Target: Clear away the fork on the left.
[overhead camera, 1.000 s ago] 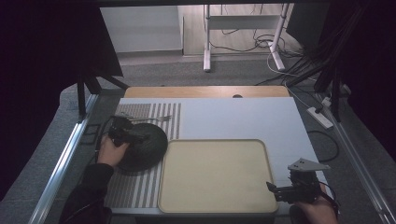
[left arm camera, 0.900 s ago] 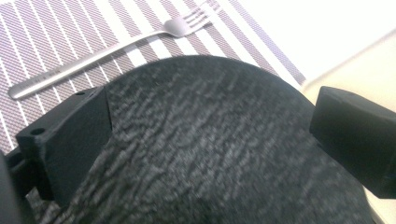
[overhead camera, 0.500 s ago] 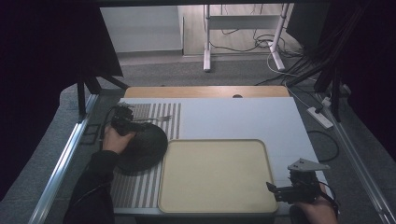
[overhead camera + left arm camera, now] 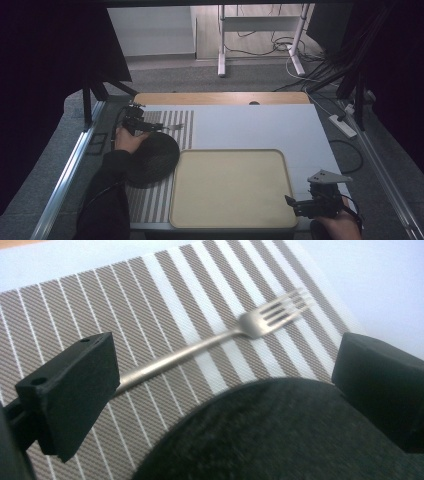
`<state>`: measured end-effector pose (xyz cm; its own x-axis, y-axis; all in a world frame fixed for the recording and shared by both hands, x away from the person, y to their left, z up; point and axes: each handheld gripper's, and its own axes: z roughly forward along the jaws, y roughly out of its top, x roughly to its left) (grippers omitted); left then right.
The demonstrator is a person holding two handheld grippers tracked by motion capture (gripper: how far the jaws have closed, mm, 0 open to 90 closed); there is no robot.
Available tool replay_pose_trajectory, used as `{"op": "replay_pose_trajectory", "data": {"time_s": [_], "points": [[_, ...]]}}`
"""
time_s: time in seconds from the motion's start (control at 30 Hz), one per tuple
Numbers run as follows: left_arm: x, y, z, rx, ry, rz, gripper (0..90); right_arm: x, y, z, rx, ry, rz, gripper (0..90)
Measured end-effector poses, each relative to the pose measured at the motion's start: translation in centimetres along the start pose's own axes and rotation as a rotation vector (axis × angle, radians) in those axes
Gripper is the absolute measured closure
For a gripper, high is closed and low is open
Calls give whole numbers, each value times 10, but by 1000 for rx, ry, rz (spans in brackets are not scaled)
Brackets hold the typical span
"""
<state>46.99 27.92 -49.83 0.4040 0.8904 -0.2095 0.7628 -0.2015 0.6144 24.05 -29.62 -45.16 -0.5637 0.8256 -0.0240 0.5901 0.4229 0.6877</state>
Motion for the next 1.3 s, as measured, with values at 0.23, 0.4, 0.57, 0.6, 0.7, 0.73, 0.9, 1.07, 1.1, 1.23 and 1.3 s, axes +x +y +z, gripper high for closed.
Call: {"op": "replay_pose_trajectory", "data": {"time_s": [0.23, 0.4, 0.57, 0.6, 0.7, 0.73, 0.9, 1.07, 1.1, 1.23, 1.3], "points": [[11, 10, 12, 29, 25, 5, 4, 0, 0, 0, 4, 1, -2, 9], [19, 15, 17, 43, 61, 14, 100, 0, 0, 0, 2, 1, -4, 9], [29, 17, 14, 43, 97, 20, 411, 0, 0, 0, 3, 2, -4, 9], [32, 17, 14, 46, 97, 16, 495, 0, 0, 0, 2, 2, -4, 9], [37, 14, 16, 73, 132, 6, 811, 1, 0, 0, 3, 2, -6, 9], [39, 14, 17, 80, 137, 3, 883, 1, 0, 0, 2, 2, -7, 9], [52, 6, 25, 135, 181, -35, 888, 1, 0, 0, 3, 4, -9, 9], [59, -1, 23, 149, 178, -55, 888, 1, 0, 0, 3, 5, -13, 9], [58, -1, 22, 160, 180, -47, 888, 1, 0, 0, 4, 4, -12, 9], [53, -5, 17, 197, 160, -38, 889, 1, -1, 0, 3, 4, -17, 9], [51, -8, 15, 212, 140, -39, 889, 2, -1, -1, 6, 2, -20, 9]]}}
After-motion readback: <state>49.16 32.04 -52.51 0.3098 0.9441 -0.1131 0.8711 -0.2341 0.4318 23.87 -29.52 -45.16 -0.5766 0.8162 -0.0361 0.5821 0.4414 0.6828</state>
